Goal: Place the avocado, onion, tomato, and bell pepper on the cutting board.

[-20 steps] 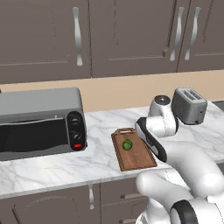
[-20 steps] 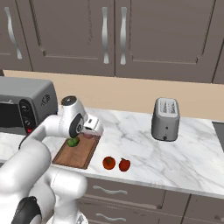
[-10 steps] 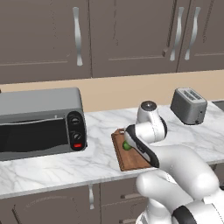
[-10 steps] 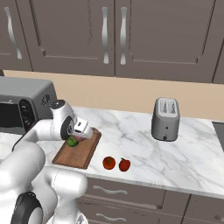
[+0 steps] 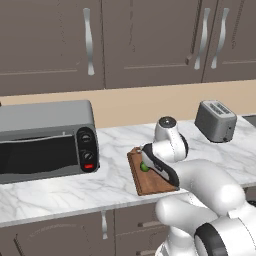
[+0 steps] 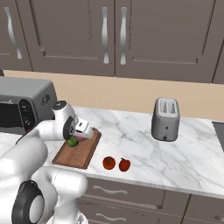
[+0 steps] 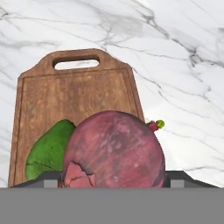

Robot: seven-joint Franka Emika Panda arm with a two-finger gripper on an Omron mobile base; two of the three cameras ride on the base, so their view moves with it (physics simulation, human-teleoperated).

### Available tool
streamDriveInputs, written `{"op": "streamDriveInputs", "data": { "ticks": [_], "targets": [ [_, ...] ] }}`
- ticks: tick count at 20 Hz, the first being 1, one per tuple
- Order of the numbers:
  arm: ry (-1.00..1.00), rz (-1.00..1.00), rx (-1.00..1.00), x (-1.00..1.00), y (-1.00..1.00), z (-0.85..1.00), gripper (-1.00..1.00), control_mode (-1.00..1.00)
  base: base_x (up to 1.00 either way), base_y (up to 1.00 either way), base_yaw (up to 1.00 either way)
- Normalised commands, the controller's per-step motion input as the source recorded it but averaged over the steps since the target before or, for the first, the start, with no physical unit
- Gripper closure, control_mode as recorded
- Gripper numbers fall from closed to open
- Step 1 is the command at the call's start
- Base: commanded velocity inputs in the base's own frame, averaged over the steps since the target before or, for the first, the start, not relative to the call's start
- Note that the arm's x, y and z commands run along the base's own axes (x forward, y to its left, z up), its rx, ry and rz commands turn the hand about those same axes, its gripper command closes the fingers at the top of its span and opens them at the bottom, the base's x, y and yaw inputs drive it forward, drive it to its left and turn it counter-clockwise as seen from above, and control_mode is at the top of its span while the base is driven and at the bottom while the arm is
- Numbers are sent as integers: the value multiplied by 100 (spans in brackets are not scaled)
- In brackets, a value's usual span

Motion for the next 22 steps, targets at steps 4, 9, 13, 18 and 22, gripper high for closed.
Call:
{"op": "streamDriveInputs", "data": {
  "ticks": [4, 9, 13, 18, 22],
  "targets": [
    [2, 0, 0, 13, 0, -14, 100, -100, 0, 0, 0],
    [2, 0, 0, 2, 0, -16, 100, -100, 0, 0, 0],
    [2, 0, 0, 3, 0, -17, 100, -100, 0, 0, 0],
    [2, 0, 0, 7, 0, -16, 100, -100, 0, 0, 0],
    [1, 0, 0, 12, 0, -12, 100, -100, 0, 0, 0]
  ]
}}
